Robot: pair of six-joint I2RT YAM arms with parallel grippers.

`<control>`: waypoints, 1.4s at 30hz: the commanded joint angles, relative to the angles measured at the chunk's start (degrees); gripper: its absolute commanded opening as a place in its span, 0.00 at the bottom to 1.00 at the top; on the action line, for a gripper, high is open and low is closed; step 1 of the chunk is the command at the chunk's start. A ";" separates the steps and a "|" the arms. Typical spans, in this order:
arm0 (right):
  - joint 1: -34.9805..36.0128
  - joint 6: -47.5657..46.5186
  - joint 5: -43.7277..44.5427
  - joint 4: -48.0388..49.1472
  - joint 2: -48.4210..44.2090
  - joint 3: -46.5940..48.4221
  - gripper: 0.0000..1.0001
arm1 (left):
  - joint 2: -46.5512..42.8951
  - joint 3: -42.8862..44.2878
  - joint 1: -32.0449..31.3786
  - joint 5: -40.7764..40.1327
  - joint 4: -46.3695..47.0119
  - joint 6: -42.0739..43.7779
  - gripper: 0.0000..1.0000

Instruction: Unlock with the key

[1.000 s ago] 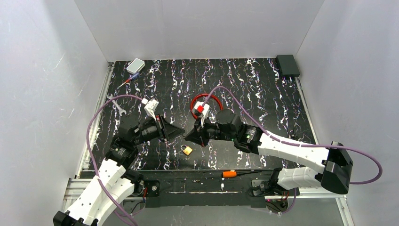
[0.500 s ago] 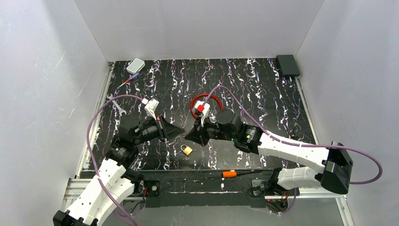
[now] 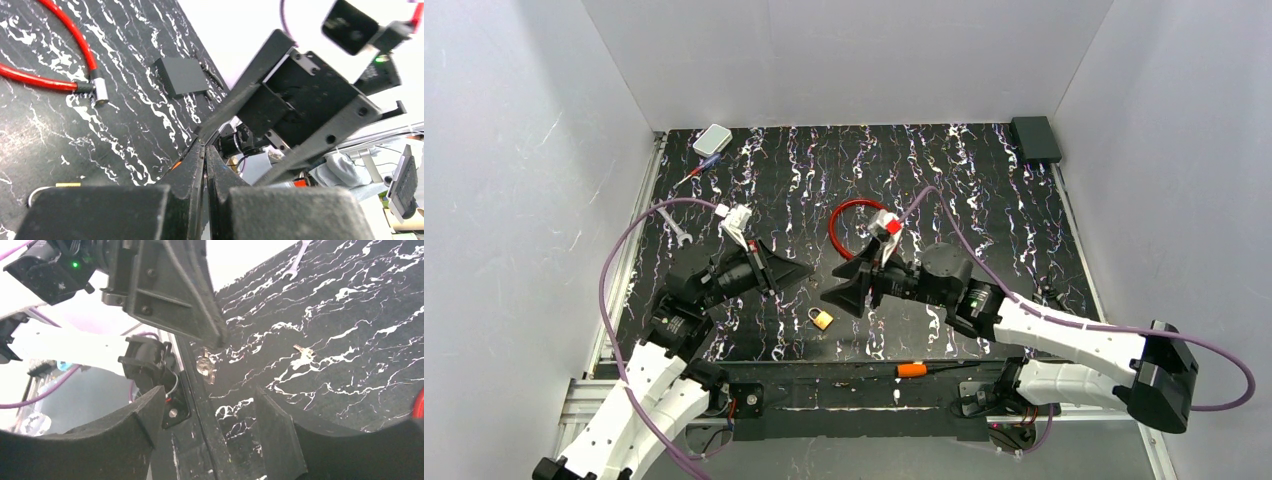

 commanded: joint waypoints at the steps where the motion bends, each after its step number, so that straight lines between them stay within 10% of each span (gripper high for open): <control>1: -3.10 8.69 -4.01 17.78 -0.56 -3.30 0.72 | -1.06 4.12 -0.14 0.63 1.65 -0.78 0.00; 42: -3.89 18.38 -9.64 29.63 11.33 3.80 0.29 | -1.98 7.18 -0.16 -4.00 1.68 -1.60 0.00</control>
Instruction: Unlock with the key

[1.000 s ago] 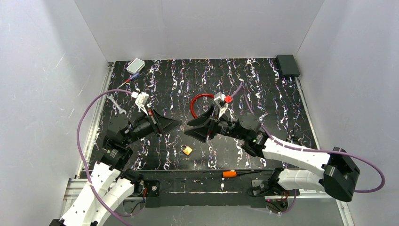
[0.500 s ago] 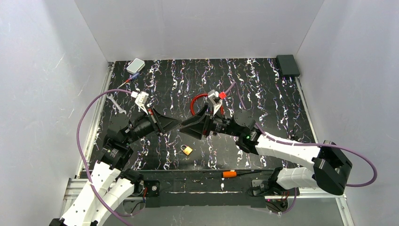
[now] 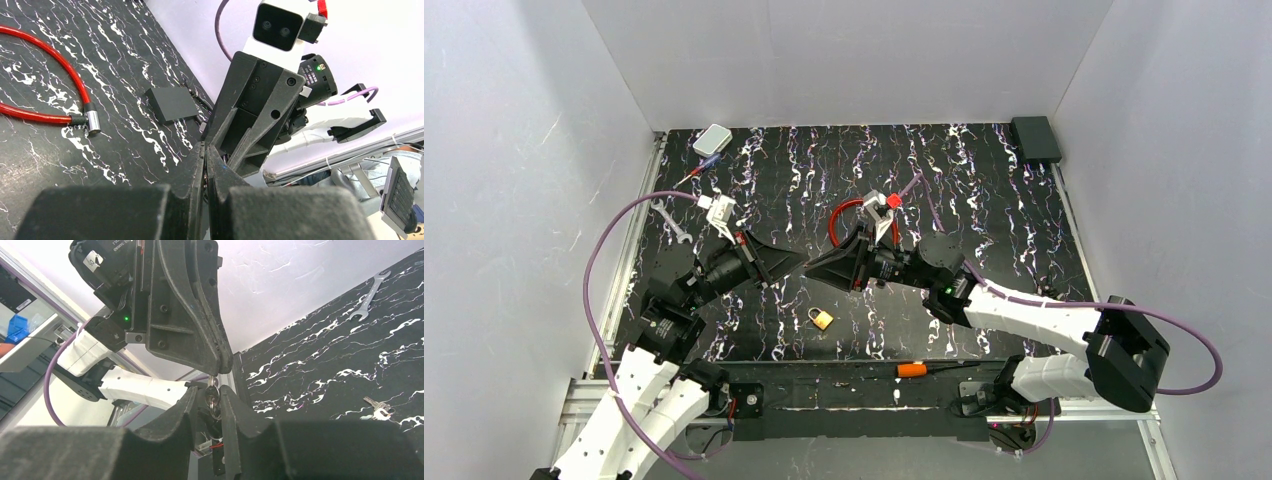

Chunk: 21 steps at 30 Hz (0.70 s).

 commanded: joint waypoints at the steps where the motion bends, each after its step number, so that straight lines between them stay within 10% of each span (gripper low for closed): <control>1: -0.03 0.58 0.62 3.68 0.38 3.17 0.28 | -0.76 1.71 -0.15 -0.83 1.17 0.05 0.00; 9: -0.01 1.43 0.52 4.01 1.34 3.88 0.03 | -1.10 0.95 -0.16 -1.50 1.36 -0.15 0.00; 16: -0.01 -0.39 -0.81 3.64 1.03 3.40 0.01 | -1.24 0.33 -0.12 -2.08 0.35 0.59 0.03; 21: -0.01 -4.52 1.79 -4.42 -1.45 2.99 0.01 | -2.24 0.53 -0.19 -3.16 -4.76 2.56 0.70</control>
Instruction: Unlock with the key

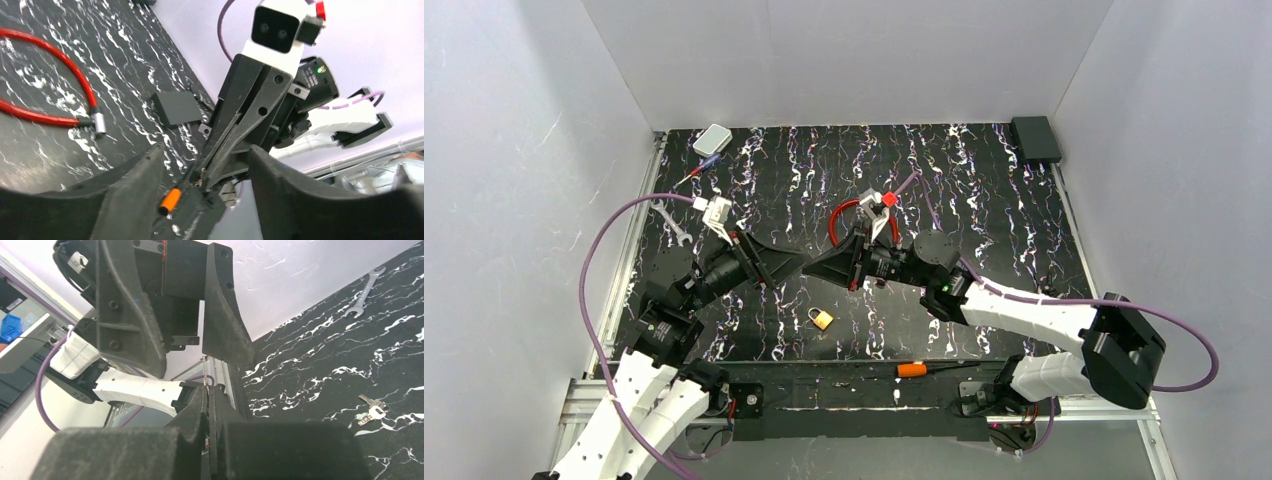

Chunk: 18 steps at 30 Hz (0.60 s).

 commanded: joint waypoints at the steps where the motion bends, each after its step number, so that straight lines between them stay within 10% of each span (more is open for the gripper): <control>1: 0.14 -5.27 2.15 -6.08 -3.64 1.65 0.01 | -1.42 1.06 -0.18 -1.82 -5.92 2.66 0.77; 18: -0.04 -17.70 34.44 -48.23 -18.11 0.23 0.01 | 10.56 9.69 -0.31 -15.38 -40.48 10.20 0.72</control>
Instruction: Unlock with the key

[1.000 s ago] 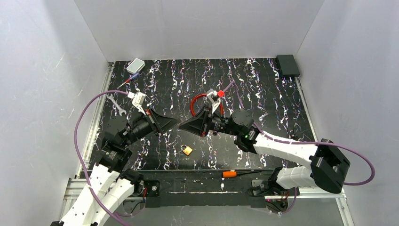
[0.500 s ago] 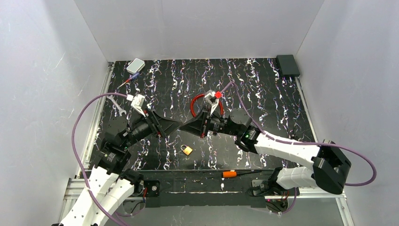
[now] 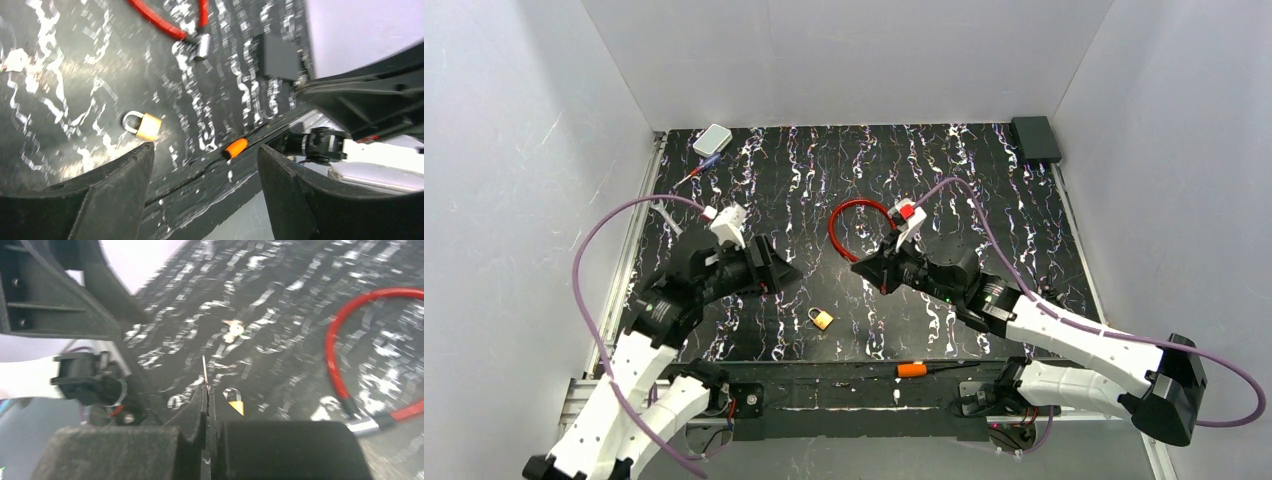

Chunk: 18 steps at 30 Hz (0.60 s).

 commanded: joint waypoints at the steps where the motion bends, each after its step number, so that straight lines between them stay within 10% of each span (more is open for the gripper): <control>1: -0.04 -1.88 15.81 -11.27 -2.89 0.16 0.01 | 6.50 1.08 -0.45 -5.72 -9.79 -1.25 0.71; 18: -0.04 0.20 22.68 -14.26 -5.04 -3.60 0.01 | 35.79 2.47 -14.75 -20.96 -11.24 -28.38 0.69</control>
